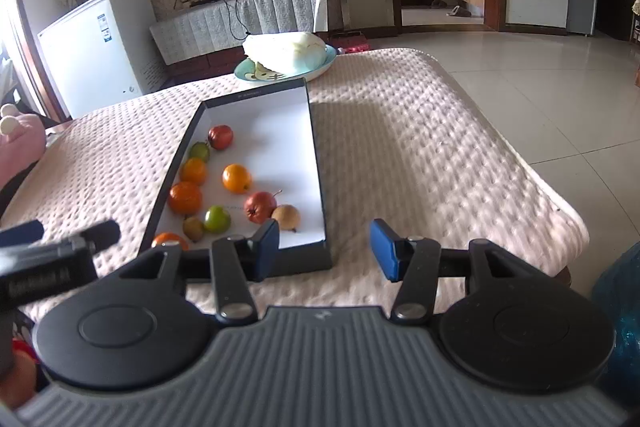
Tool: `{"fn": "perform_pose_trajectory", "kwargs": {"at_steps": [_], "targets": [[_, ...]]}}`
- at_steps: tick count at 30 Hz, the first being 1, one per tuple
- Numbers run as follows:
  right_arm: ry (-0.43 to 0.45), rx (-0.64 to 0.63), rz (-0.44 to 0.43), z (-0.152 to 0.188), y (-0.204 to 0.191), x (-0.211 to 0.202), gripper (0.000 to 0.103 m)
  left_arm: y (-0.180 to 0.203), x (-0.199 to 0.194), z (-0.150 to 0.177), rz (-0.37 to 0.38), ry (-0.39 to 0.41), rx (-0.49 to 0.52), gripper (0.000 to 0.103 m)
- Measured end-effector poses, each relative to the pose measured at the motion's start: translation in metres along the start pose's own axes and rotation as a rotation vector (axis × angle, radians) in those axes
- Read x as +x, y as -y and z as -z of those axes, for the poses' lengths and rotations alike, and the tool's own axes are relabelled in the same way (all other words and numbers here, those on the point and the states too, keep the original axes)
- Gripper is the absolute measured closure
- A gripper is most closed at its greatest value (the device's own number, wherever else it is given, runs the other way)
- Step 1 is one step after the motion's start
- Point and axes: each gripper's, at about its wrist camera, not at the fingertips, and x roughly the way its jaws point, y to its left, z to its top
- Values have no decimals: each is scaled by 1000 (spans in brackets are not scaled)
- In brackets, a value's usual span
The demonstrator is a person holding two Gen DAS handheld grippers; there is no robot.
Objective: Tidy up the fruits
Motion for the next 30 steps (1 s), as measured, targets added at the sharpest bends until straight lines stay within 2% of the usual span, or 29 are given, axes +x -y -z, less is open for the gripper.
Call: {"fn": "perform_pose_trajectory", "kwargs": {"at_steps": [8, 14, 30], "targets": [[-29, -13, -2, 5, -3, 5, 50, 20, -16, 25, 44, -41, 68, 0], [-42, -16, 5, 8, -2, 10, 50, 31, -15, 33, 53, -51, 118, 0], [-56, -33, 4, 9, -6, 15, 50, 36, -2, 36, 72, -92, 128, 0]]}}
